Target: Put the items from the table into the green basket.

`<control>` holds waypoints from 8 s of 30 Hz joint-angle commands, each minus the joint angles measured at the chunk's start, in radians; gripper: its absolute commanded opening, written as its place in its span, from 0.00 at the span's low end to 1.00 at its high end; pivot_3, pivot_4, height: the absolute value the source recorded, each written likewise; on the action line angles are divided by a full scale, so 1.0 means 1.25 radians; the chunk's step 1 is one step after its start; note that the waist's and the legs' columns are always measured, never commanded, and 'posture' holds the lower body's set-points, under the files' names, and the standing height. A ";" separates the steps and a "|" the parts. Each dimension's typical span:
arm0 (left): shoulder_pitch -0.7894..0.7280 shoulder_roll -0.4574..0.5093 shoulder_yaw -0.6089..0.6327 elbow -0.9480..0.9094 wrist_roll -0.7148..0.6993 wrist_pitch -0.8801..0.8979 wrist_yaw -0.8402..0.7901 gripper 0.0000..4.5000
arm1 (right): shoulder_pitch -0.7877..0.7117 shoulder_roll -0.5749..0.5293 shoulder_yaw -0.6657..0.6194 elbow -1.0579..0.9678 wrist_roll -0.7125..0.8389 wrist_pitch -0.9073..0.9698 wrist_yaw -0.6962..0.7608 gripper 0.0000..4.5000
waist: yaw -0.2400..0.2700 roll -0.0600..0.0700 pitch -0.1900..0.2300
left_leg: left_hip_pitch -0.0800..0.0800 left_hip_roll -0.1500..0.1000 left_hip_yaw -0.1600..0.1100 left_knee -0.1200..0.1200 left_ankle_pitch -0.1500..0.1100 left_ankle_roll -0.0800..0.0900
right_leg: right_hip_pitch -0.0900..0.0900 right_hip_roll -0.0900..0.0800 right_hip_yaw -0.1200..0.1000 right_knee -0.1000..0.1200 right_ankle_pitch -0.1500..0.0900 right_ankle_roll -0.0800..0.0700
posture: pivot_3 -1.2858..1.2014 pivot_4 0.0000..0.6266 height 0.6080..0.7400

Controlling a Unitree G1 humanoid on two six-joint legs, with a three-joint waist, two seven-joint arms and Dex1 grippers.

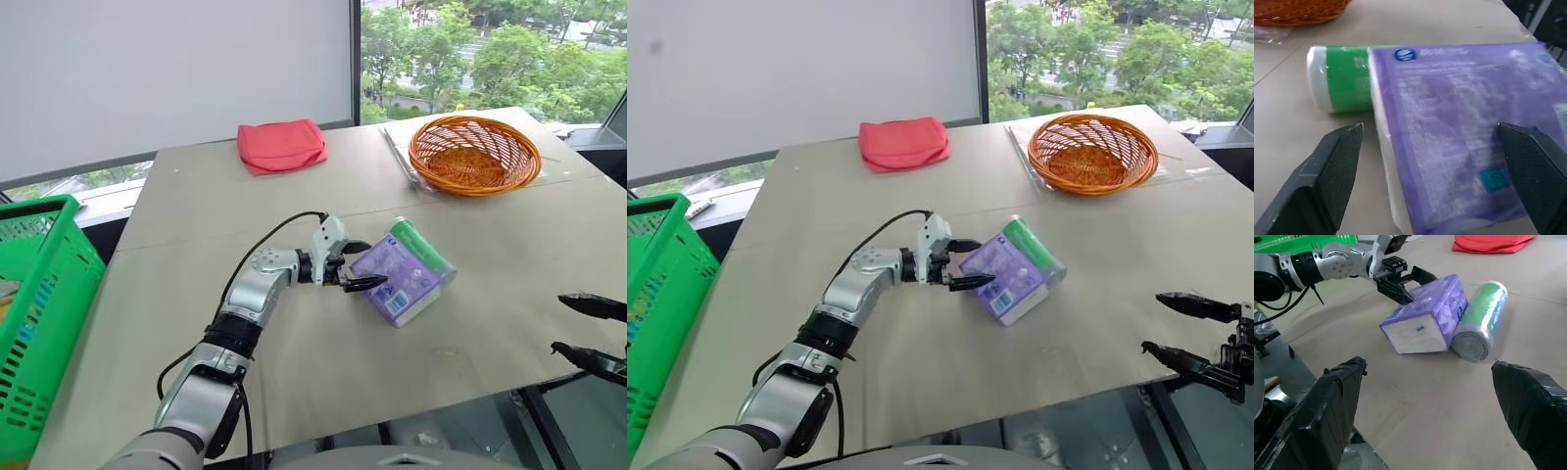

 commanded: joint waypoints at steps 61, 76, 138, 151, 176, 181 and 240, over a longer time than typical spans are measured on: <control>0.198 0.591 0.788 -0.230 0.123 0.151 0.577 0.00 | -0.925 0.401 0.610 0.218 -0.213 0.051 -0.302 1.00 | 0.260 -0.011 -0.007 | -0.006 -0.002 -0.006 -0.009 0.006 -0.010 | -0.015 -0.002 -0.010 0.005 0.006 -0.012 | 0.57 0.00 1.00; 0.150 0.575 0.675 -0.021 0.128 -0.030 0.590 0.71 | -0.881 0.421 0.592 0.153 -0.238 0.031 -0.375 1.00 | 0.250 -0.014 -0.008 | -0.004 0.002 -0.007 -0.010 0.010 -0.015 | -0.019 0.001 -0.013 0.015 0.007 -0.018 | 0.54 0.00 1.00; 0.139 0.437 0.268 -0.572 -0.182 0.346 0.001 1.00 | -0.668 0.185 0.582 0.099 -0.409 0.466 -0.718 0.82 | 0.056 -0.010 -0.008 | -0.004 0.003 -0.011 -0.006 0.010 -0.015 | -0.014 0.000 -0.017 0.014 0.007 -0.017 | 0.46 0.00 1.00; 0.146 0.281 0.331 -0.590 -0.309 0.452 0.190 1.00 | -0.699 0.219 0.555 0.082 -0.366 0.386 -0.629 0.40 | 0.074 -0.010 -0.008 | -0.003 0.003 -0.010 -0.006 0.010 -0.015 | -0.014 0.000 -0.016 0.014 0.007 -0.017 | 0.46 0.00 1.00; 0.152 -0.164 0.451 -0.544 -0.802 0.507 0.515 1.00 | -0.758 0.406 0.467 -0.173 0.077 0.550 -0.640 0.40 | 0.085 -0.010 -0.008 | -0.005 0.002 -0.010 -0.004 0.010 -0.015 | -0.014 0.000 -0.017 0.014 0.007 -0.017 | 0.45 0.00 1.00; 0.158 -0.165 0.426 -0.555 -0.867 0.513 0.514 0.88 | -0.760 0.405 0.469 -0.175 0.114 0.552 -0.654 0.40 | 0.085 -0.010 -0.008 | -0.004 0.002 -0.010 -0.004 0.010 -0.015 | -0.014 0.000 -0.017 0.014 0.007 -0.017 | 0.45 0.00 1.00; 0.436 0.235 0.412 -0.618 -0.105 0.180 0.506 0.99 | -0.635 0.245 0.551 0.153 -0.312 -0.051 -0.381 1.00 | 0.183 -0.014 -0.007 | -0.005 0.002 -0.005 -0.009 0.010 -0.015 | -0.017 -0.003 -0.015 0.011 0.008 -0.018 | 0.50 0.00 1.00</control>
